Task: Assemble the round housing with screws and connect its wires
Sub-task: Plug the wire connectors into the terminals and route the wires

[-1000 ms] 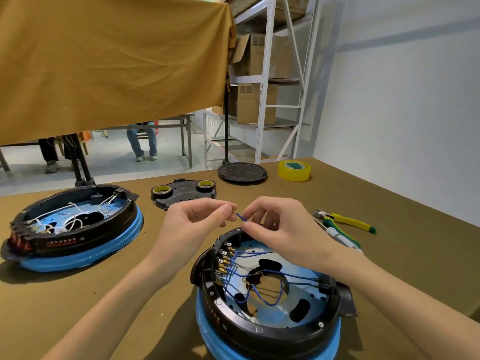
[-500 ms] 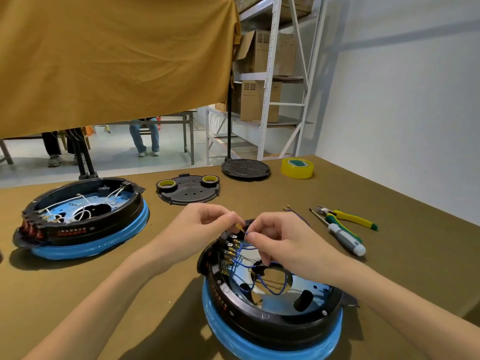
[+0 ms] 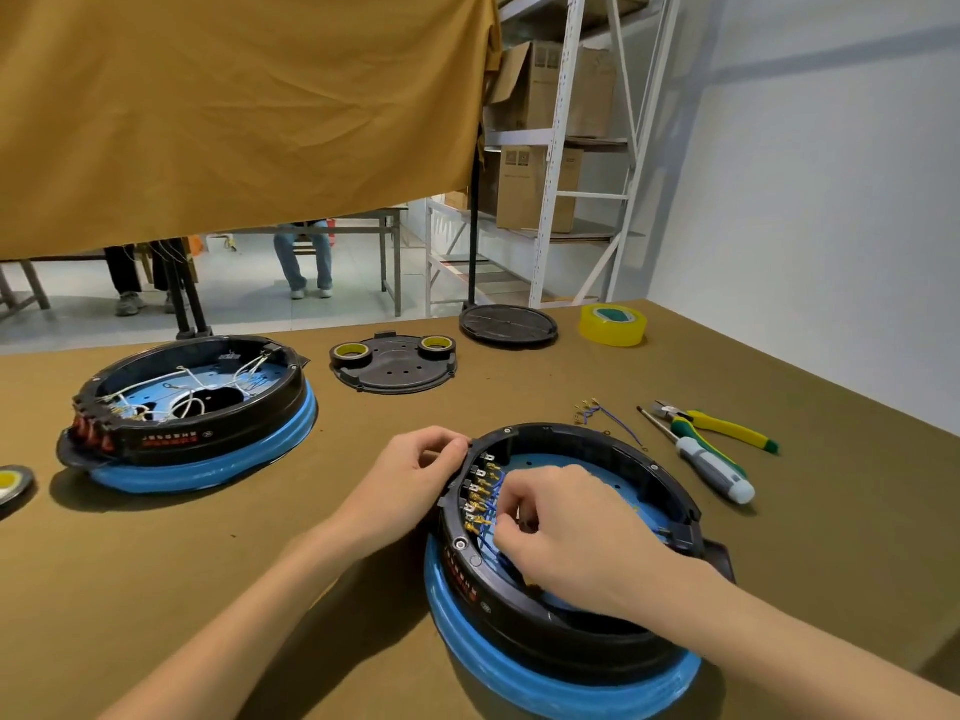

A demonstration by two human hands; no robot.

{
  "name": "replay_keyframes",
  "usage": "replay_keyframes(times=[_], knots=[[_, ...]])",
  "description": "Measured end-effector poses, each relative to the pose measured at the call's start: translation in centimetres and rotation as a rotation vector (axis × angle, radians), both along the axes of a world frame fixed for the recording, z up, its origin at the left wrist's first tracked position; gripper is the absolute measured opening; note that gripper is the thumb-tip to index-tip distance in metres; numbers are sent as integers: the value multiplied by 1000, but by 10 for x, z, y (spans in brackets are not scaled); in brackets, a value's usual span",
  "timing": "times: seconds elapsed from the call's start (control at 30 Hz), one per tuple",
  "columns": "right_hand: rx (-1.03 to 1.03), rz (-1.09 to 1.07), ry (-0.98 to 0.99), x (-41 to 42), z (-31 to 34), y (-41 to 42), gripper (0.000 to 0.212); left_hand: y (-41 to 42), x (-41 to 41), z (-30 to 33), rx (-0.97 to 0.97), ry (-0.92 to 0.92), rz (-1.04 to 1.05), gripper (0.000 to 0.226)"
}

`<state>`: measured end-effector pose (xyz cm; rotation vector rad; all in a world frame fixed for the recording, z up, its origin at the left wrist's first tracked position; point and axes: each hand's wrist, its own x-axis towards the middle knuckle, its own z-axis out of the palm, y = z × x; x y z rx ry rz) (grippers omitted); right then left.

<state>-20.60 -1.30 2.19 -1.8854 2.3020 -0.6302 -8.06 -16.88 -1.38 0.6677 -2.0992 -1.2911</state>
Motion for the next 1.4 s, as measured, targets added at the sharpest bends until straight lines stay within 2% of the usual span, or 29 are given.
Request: replay_keyframes(times=[0.5,0.7,1.1,1.4], knots=[[-52,80,28,-1,-1,0,20,-2,-2,-4,-77,-66,31,25],[-37,71,40,-1,-1,0,19,-1,-1,-5,-20,-120,-69,61],[-5,65,50,-1,-1,0,19,-2,-2,-11,70,-103,-87,56],[45,88,-78,-4,0,-2,23,0,-2,-10,68,-98,-80,57]])
